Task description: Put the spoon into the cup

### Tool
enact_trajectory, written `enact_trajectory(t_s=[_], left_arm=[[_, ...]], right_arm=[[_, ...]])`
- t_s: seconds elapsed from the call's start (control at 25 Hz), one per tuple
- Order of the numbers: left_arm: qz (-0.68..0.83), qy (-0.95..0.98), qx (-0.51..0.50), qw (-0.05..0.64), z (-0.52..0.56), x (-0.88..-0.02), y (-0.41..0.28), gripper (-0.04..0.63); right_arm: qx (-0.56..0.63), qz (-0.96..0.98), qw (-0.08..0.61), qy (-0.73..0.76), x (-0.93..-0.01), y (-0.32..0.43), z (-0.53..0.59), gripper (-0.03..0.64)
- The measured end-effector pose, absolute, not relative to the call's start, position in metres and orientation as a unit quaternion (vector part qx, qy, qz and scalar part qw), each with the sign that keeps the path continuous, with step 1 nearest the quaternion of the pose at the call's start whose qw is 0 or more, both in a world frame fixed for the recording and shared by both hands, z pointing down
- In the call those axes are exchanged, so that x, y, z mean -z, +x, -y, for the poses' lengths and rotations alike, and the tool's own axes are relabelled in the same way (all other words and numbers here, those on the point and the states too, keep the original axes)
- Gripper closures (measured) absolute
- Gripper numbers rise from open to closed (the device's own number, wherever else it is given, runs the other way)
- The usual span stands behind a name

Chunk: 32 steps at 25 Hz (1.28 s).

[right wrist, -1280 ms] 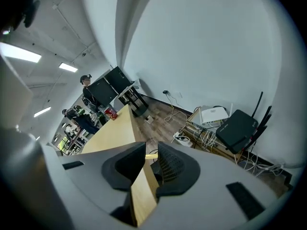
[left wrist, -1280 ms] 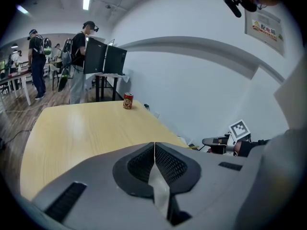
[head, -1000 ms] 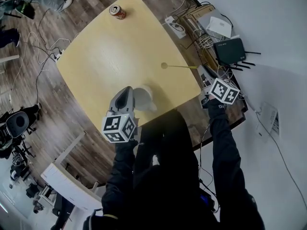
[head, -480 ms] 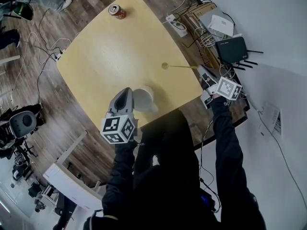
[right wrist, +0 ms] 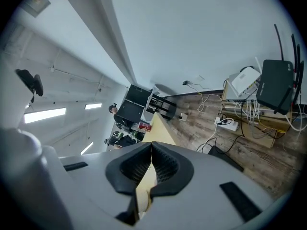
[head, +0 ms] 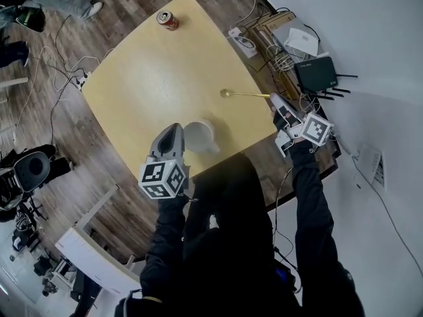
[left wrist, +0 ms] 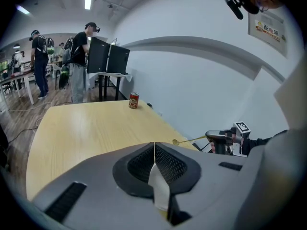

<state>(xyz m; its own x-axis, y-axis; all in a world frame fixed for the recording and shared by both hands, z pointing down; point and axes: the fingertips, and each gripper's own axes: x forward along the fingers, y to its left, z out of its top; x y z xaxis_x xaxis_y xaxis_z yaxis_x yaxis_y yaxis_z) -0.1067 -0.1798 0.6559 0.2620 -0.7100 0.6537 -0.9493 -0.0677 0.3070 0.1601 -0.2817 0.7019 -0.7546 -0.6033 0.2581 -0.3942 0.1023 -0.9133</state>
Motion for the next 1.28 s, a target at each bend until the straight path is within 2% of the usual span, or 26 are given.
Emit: enact_trajectory(t_s=[0.16, 0.36, 0.68, 1.0, 1.12, 1.28], left_arm=[[0.591, 0.707, -0.163, 0.354, 0.171, -0.653, -0.115, 0.56], [0.599, 0.701, -0.155, 0.356, 0.158, -0.651, -0.126, 0.56], [0.603, 0.694, -0.149, 0.365, 0.136, -0.652, -0.139, 0.56], [0.604, 0.689, -0.148, 0.372, 0.112, -0.657, -0.146, 0.56], [0.606, 0.687, -0.147, 0.373, 0.104, -0.657, -0.149, 0.56], [0.608, 0.687, -0.142, 0.372, 0.095, -0.654, -0.151, 0.559]], right_arm=[[0.567, -0.752, 0.11, -0.318, -0.67, 0.145, 0.276, 0.593], [0.56, -0.782, 0.084, -0.262, -0.631, 0.103, 0.248, 0.593], [0.519, -0.821, -0.048, -0.232, -0.625, 0.05, 0.205, 0.592], [0.445, -0.837, -0.164, -0.273, -0.647, 0.015, 0.183, 0.592], [0.427, -0.836, -0.191, -0.286, -0.654, 0.004, 0.178, 0.592], [0.429, -0.83, -0.192, -0.302, -0.661, 0.001, 0.177, 0.592]])
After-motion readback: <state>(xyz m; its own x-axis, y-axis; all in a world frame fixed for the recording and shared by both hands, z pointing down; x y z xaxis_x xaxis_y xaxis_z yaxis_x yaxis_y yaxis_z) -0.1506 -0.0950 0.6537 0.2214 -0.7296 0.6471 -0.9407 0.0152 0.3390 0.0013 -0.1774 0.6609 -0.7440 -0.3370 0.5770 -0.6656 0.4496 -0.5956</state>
